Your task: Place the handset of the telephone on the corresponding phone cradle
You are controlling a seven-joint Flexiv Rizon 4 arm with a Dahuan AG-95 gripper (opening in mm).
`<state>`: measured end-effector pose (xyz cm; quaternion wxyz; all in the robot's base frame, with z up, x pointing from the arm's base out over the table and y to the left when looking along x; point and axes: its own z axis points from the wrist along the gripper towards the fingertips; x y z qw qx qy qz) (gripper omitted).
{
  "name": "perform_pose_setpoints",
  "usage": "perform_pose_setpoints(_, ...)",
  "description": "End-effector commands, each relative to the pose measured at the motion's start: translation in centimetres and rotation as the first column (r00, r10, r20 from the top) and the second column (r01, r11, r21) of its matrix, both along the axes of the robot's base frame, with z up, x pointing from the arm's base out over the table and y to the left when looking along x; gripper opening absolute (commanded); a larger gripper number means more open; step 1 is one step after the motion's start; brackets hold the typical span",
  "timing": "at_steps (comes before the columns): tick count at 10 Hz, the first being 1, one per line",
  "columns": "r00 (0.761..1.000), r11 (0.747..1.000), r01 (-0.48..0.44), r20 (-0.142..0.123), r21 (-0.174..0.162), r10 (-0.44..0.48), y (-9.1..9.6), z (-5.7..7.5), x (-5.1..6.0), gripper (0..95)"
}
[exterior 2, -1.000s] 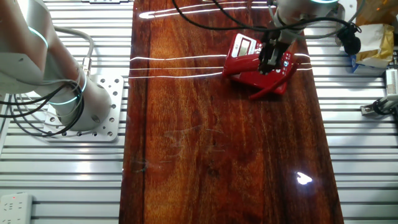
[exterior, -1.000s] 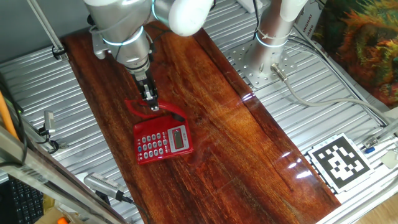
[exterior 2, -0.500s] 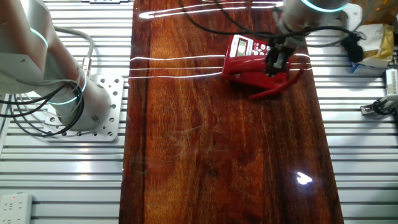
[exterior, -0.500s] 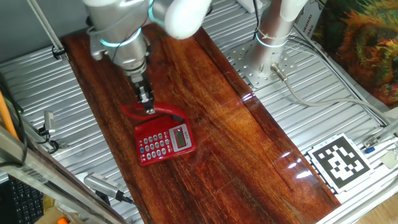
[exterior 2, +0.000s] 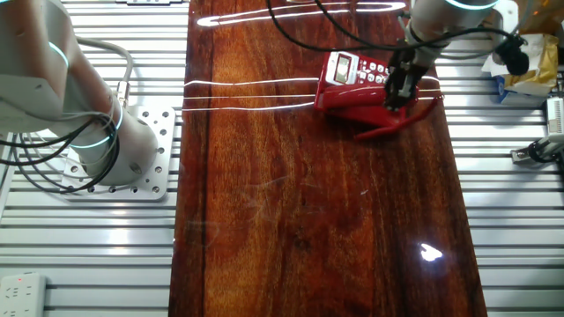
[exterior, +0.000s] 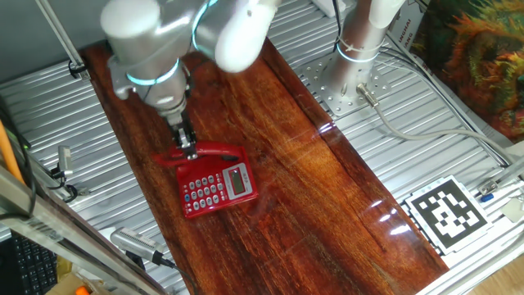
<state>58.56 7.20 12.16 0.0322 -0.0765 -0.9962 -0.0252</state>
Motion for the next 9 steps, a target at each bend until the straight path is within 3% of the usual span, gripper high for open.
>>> perform_pose_setpoints(1, 1.0, 1.0, -0.011, -0.005, -0.014, 0.011, 0.2, -0.5, 1.2, 0.0)
perform_pose_setpoints(6, 1.0, 1.0, -0.002, 0.014, -0.006, 0.002, 0.0, -2.4, 1.5, 0.0)
perform_pose_setpoints(9, 1.0, 1.0, -0.01, 0.014, -0.016, 0.011, 0.0, -2.8, 1.5, 0.0)
